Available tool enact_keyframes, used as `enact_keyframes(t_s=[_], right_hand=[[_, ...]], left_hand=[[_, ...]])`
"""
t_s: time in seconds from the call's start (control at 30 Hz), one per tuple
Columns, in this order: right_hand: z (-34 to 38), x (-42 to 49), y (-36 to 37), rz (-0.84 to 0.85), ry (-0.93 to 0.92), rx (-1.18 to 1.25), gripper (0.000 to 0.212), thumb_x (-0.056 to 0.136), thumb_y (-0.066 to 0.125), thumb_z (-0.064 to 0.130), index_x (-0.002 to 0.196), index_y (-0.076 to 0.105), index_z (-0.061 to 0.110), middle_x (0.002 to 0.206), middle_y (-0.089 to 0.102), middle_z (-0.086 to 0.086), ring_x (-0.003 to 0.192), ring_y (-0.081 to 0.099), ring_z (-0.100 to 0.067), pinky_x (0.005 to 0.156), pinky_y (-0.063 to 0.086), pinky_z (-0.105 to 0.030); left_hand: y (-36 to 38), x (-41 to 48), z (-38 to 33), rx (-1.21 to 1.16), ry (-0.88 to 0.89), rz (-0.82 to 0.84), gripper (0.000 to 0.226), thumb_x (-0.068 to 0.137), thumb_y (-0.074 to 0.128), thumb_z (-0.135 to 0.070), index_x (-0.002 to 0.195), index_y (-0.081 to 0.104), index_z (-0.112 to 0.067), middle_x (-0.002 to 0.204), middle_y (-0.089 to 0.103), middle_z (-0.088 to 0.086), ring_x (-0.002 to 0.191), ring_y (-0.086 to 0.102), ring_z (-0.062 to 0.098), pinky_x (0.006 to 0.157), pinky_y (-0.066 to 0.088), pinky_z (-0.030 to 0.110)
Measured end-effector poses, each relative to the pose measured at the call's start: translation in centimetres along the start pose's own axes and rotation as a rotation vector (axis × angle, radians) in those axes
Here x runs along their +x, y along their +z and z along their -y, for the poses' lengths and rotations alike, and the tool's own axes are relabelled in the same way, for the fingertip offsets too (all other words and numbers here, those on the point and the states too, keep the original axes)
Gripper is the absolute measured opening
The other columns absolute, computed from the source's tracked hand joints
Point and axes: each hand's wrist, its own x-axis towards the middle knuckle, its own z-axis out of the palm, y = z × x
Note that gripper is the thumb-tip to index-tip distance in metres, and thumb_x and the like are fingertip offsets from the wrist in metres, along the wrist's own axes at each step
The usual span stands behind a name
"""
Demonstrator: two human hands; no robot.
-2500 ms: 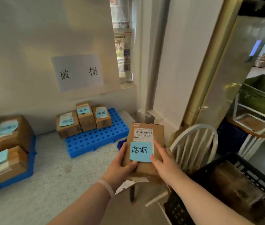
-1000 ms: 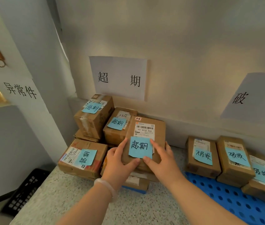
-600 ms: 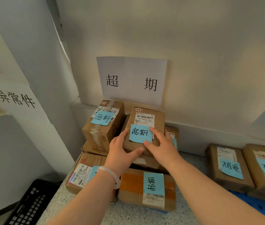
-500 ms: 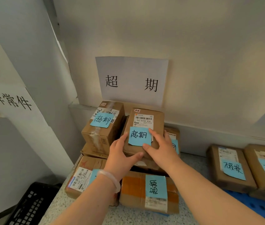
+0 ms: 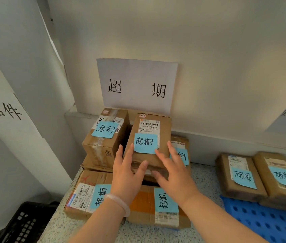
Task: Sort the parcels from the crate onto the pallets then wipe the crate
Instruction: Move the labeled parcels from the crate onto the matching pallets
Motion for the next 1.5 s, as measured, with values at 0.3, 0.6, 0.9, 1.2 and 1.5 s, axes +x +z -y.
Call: enact_keyframes(t_s=[0.3, 0.6, 0.9, 1.2, 1.5], right_hand=[[0.7, 0.5, -0.8, 0.007, -0.008, -0.098, 0.061, 0.098, 0.051, 0.041, 0.150, 0.021, 0.046, 0.162, -0.008, 0.018, 0.150, 0.000, -0.013, 0.117, 0.026, -0.038], [1.1, 3.6, -0.6, 0.083, 0.001, -0.297, 0.067, 0.102, 0.040, 0.044, 0.153, -0.003, 0.043, 0.161, -0.020, 0.011, 0.150, -0.012, -0.016, 0.120, 0.009, -0.042], [1.3, 0.1, -0.1, 0.013, -0.054, -0.309, 0.077, 0.096, 0.044, 0.057, 0.151, -0.009, 0.047, 0.154, -0.026, 0.020, 0.143, -0.024, -0.005, 0.116, -0.005, -0.035], [-1.1, -10.9, 0.8, -0.006, 0.054, -0.296, 0.092, 0.090, 0.057, 0.054, 0.143, -0.018, 0.053, 0.149, -0.038, 0.021, 0.142, -0.030, -0.005, 0.120, -0.005, -0.037], [-3.5, -24.6, -3.1, -0.075, 0.147, -0.346, 0.093, 0.087, 0.053, 0.063, 0.148, -0.016, 0.050, 0.152, -0.038, 0.020, 0.140, -0.033, -0.004, 0.119, -0.011, -0.037]], left_hand=[[-0.5, -1.5, 2.0, 0.420, 0.298, -0.022, 0.072, 0.092, 0.023, -0.070, 0.153, 0.025, -0.031, 0.162, 0.010, -0.011, 0.150, -0.002, 0.010, 0.118, 0.005, 0.033], [-1.0, 0.5, 2.0, 0.647, 0.272, 0.083, 0.082, 0.077, -0.018, -0.078, 0.149, -0.008, -0.041, 0.159, -0.016, -0.016, 0.144, -0.029, 0.009, 0.113, -0.025, 0.035], [-1.4, 0.9, 1.6, 0.708, 0.259, 0.100, 0.074, 0.085, 0.005, -0.075, 0.150, -0.013, -0.045, 0.158, -0.026, -0.014, 0.141, -0.036, 0.013, 0.113, -0.023, 0.044], [1.1, -5.7, 2.4, 0.607, 0.402, 0.108, 0.089, 0.077, 0.038, -0.074, 0.154, 0.011, -0.039, 0.163, 0.010, -0.002, 0.150, 0.005, 0.021, 0.117, 0.009, 0.054], [5.7, -16.6, -3.7, 0.618, 0.619, 0.253, 0.089, 0.076, 0.035, -0.076, 0.153, 0.003, -0.044, 0.163, 0.012, -0.002, 0.150, 0.009, 0.023, 0.116, 0.011, 0.055]])
